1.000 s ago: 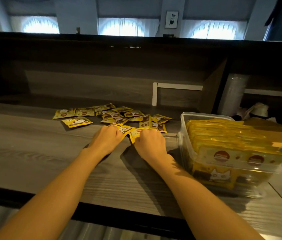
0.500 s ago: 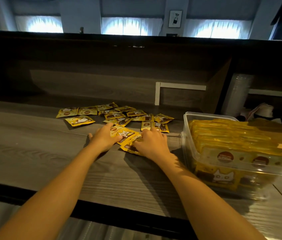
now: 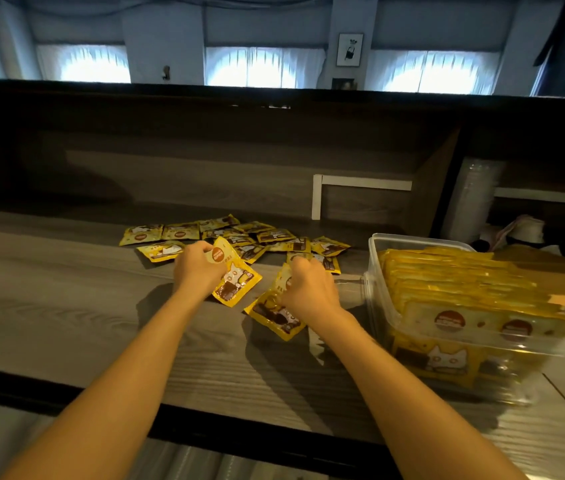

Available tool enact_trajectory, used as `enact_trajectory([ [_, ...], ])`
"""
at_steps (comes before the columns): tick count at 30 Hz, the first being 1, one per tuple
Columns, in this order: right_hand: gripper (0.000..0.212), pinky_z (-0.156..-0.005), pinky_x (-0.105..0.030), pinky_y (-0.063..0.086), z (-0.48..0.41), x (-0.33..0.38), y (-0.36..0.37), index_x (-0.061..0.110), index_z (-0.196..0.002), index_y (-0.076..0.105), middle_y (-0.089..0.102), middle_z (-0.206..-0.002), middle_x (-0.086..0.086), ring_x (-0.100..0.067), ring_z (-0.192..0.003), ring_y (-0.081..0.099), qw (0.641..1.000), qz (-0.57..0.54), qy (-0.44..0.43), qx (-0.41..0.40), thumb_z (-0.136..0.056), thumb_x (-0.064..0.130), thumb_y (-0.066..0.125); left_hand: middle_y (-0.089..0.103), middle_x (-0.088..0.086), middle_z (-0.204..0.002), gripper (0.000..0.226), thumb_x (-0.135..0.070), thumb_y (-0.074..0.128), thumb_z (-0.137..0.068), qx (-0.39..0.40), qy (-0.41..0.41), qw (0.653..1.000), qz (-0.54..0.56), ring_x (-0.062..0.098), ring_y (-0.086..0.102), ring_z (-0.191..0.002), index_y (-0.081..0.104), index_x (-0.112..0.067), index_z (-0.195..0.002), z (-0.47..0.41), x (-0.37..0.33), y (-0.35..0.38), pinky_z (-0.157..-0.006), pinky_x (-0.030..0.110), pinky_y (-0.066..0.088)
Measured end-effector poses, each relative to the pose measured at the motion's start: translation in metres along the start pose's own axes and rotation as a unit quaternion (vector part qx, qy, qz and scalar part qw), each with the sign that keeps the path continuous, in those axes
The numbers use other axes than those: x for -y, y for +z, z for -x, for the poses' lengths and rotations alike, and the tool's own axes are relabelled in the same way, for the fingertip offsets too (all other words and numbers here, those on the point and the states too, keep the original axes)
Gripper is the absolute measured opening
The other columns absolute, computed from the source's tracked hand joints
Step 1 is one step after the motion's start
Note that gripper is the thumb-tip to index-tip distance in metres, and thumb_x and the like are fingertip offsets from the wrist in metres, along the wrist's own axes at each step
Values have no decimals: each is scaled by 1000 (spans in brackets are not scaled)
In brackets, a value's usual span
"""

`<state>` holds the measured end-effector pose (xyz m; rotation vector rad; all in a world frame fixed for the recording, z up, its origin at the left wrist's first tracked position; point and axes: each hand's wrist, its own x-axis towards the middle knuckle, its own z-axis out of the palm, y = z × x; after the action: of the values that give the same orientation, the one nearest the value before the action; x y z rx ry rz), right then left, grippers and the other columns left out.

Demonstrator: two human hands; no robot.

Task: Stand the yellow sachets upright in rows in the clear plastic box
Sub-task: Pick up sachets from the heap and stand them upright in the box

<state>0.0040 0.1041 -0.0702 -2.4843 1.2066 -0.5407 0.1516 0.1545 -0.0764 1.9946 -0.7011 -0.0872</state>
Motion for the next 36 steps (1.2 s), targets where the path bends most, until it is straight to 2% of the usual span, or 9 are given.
enact_trajectory([
  [4, 35, -83, -41, 47, 7, 15, -8, 3, -124, 40, 59, -115, -17, -36, -108, 55, 999, -9, -33, -42, -89, 6, 47, 58, 4, -84, 6, -11, 61, -83, -32, 33, 998, 39, 18, 54, -76, 56, -15, -82, 8, -10, -4, -62, 30, 41],
  [7, 23, -81, -39, 45, 9, 27, -21, 1, -109, 53, 59, -112, -18, -37, -108, 54, 997, -3, -62, -50, -89, 10, 45, 54, -2, -72, 21, -13, 56, -87, -24, 61, 997, 40, 10, 48, -64, 49, -21, -68, 15, -20, -10, -52, 24, 36],
  [10, 18, -81, -39, 52, 8, 35, -40, 5, -102, 61, 63, -105, -14, -34, -100, 60, 993, -19, -77, -92, -89, 12, 53, 64, 7, -87, 5, -12, 57, -87, -50, 99, 991, 70, 15, 54, -76, 59, -13, -82, 20, -37, -20, -56, 26, 37],
  [13, 14, -78, -43, 54, 9, 33, -73, 9, -96, 65, 66, -98, -12, -31, -94, 62, 982, -23, -75, -171, -87, 10, 55, 65, 7, -92, 14, -7, 60, -86, -89, 143, 984, 64, 13, 54, -82, 66, -4, -98, 28, -59, -29, -66, 25, 38],
  [18, 17, -63, -35, 49, 14, 8, -127, 14, -75, 60, 60, -76, -5, -25, -78, 61, 960, -50, -73, -265, -87, 4, 53, 67, 6, -96, 19, 2, 64, -80, -116, 211, 966, 95, 8, 54, -85, 67, -5, -98, 47, -104, -31, -71, 18, 40],
  [24, 15, -58, -20, 43, 15, -53, -163, 3, -100, 62, 66, -99, -15, -24, -90, 62, 947, -80, -35, -309, -92, 6, 49, 64, 1, -85, 12, 3, 61, -81, -51, 305, 943, 125, 10, 57, -79, 66, -7, -87, 70, -155, 7, -58, 17, 48],
  [28, 20, -82, -33, 52, 16, -96, -175, 5, -108, 64, 66, -107, -14, -26, -103, 63, 943, -111, 2, -314, -90, 8, 56, 63, 3, -84, 13, 4, 60, -81, 18, 341, 931, 126, 13, 57, -80, 65, -7, -85, 84, -177, 43, -59, 20, 47],
  [31, 23, -84, -32, 52, 15, -123, -175, 8, -112, 64, 66, -109, -13, -23, -103, 62, 944, -145, 36, -294, -90, 8, 56, 61, 2, -84, 13, 5, 59, -83, 66, 343, 928, 130, 13, 58, -82, 64, -6, -88, 87, -182, 69, -57, 10, 45],
  [36, 25, -81, -28, 50, 12, -147, -167, 8, -115, 62, 63, -112, -12, -19, -102, 58, 947, -196, 61, -246, -92, 4, 52, 64, 8, -92, 15, 4, 58, -84, 136, 301, 937, 119, 18, 60, -90, 62, -9, -89, 85, -179, 96, -72, 28, 53],
])
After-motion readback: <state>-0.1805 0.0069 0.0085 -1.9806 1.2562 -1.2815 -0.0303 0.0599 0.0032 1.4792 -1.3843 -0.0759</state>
